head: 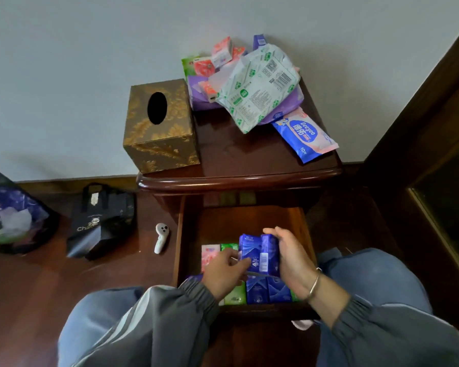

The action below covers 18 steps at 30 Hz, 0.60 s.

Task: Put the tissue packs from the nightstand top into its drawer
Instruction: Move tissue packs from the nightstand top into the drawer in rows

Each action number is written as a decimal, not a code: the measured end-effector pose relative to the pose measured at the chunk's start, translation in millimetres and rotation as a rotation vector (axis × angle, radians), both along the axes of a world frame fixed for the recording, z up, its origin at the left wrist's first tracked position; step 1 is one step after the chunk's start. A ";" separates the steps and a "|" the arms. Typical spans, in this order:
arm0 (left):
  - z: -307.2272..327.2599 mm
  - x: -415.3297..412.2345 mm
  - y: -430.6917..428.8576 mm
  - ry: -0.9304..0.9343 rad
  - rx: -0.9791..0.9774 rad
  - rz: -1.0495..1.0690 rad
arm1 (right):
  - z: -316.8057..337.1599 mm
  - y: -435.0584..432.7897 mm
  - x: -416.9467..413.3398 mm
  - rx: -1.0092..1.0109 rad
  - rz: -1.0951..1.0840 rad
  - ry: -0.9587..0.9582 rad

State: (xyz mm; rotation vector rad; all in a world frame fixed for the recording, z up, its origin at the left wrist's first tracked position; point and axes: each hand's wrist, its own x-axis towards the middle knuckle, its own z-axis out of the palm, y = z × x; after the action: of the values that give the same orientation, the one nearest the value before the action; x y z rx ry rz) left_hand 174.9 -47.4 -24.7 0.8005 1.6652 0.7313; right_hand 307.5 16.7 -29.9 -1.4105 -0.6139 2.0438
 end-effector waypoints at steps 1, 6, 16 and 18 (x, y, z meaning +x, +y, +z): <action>1.6 -3.9 -6.5 0.024 0.006 -0.021 | 0.5 -3.7 -6.2 0.024 0.007 -0.011; 4.3 -22.6 -32.1 -0.155 -0.021 0.144 | -1.4 -30.0 -39.7 0.159 0.100 -0.136; -3.0 -75.6 -54.3 -0.210 0.110 0.294 | 16.9 -40.6 -109.3 0.300 0.256 -0.160; -4.9 -90.5 -58.6 -0.328 0.080 0.294 | 20.5 -27.7 -108.8 0.338 0.487 -0.169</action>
State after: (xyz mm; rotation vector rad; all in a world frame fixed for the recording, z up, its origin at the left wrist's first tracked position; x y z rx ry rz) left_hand 84.4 -105.9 -29.6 0.4623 1.4739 1.0789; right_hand 198.7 -11.0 -9.4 -1.3264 -1.4197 2.0457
